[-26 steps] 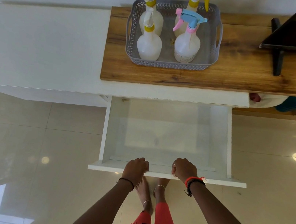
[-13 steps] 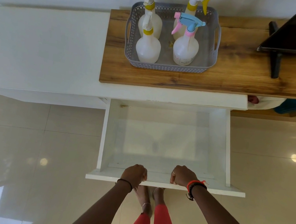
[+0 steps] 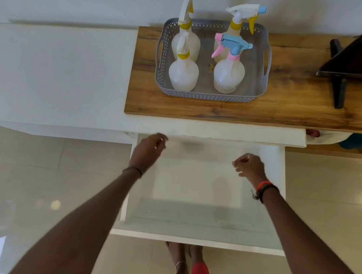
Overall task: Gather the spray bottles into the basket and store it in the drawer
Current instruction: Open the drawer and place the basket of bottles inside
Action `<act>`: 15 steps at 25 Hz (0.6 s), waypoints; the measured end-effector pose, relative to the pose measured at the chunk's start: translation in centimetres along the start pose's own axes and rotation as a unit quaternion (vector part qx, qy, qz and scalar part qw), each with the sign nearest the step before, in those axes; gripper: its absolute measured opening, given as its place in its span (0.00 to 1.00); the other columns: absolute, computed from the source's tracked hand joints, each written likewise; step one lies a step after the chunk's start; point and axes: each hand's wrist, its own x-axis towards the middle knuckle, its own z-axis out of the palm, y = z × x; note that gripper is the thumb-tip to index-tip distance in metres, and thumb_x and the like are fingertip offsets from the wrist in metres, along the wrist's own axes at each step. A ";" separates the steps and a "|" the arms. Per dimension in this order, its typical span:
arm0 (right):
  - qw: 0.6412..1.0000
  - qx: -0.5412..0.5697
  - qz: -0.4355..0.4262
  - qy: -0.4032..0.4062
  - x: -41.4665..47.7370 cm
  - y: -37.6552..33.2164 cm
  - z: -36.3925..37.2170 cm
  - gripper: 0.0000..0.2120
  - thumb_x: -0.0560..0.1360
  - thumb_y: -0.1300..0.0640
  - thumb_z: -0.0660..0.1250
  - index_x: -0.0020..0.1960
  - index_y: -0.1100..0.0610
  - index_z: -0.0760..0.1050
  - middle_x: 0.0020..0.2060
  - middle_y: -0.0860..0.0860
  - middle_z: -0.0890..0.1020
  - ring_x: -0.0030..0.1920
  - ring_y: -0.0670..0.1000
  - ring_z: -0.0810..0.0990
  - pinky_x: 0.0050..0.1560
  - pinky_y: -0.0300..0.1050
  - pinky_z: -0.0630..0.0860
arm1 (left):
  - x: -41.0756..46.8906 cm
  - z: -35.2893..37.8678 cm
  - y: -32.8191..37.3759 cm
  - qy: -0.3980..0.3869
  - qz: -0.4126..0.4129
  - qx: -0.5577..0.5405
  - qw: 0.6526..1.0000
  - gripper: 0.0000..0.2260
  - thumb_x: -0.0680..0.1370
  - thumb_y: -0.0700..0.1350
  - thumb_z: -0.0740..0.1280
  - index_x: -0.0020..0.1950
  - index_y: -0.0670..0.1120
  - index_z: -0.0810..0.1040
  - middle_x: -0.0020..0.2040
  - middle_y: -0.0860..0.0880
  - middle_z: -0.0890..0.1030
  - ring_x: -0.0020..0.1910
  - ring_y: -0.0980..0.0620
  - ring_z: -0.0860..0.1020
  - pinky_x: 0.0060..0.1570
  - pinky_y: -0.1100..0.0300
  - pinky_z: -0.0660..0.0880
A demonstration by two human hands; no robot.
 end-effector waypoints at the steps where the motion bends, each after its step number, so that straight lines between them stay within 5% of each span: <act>1: 1.000 0.020 -0.004 0.017 1.0 -1.6 -1.5 0.10 0.72 0.65 0.68 0.33 0.57 0.74 0.35 0.58 0.80 0.40 0.54 0.79 0.38 0.44 0.78 | 1.8 -1.7 0.7 0.043 0.008 -0.019 0.999 0.09 0.79 0.44 0.60 0.54 0.48 0.78 0.44 0.47 0.85 0.43 0.48 0.82 0.46 0.54 0.78; 3: 0.997 0.045 -0.007 0.067 3.0 -4.7 -4.6 0.10 0.71 0.65 0.68 0.33 0.56 0.74 0.39 0.58 0.79 0.40 0.54 0.77 0.43 0.47 0.80 | 5.4 -4.9 2.0 0.129 0.013 -0.049 0.990 0.09 0.78 0.45 0.60 0.54 0.47 0.78 0.42 0.46 0.84 0.42 0.46 0.82 0.46 0.52 0.78; 7: 0.981 0.109 -0.007 0.159 6.4 -10.0 -9.9 0.13 0.72 0.69 0.66 0.32 0.56 0.70 0.42 0.59 0.78 0.33 0.51 0.76 0.34 0.40 0.79 | 12.2 -9.6 3.9 0.230 -0.002 -0.097 0.968 0.10 0.78 0.47 0.60 0.53 0.45 0.78 0.44 0.44 0.85 0.45 0.46 0.81 0.47 0.54 0.77; 11: 0.969 0.122 -0.034 0.214 9.7 -13.9 -12.3 0.05 0.74 0.67 0.64 0.40 0.62 0.76 0.42 0.58 0.79 0.42 0.55 0.79 0.50 0.51 0.81 | 17.8 -10.8 5.8 0.192 -0.045 -0.101 0.975 0.14 0.80 0.41 0.57 0.63 0.39 0.73 0.58 0.39 0.80 0.58 0.44 0.78 0.56 0.57 0.72; 15: 0.970 0.126 -0.063 0.197 13.2 -17.4 -12.7 0.07 0.75 0.62 0.65 0.52 0.62 0.78 0.46 0.55 0.78 0.48 0.52 0.76 0.58 0.48 0.77 | 21.9 -10.2 7.2 0.124 -0.074 -0.039 0.989 0.18 0.82 0.40 0.55 0.70 0.37 0.68 0.68 0.38 0.74 0.68 0.41 0.71 0.66 0.54 0.66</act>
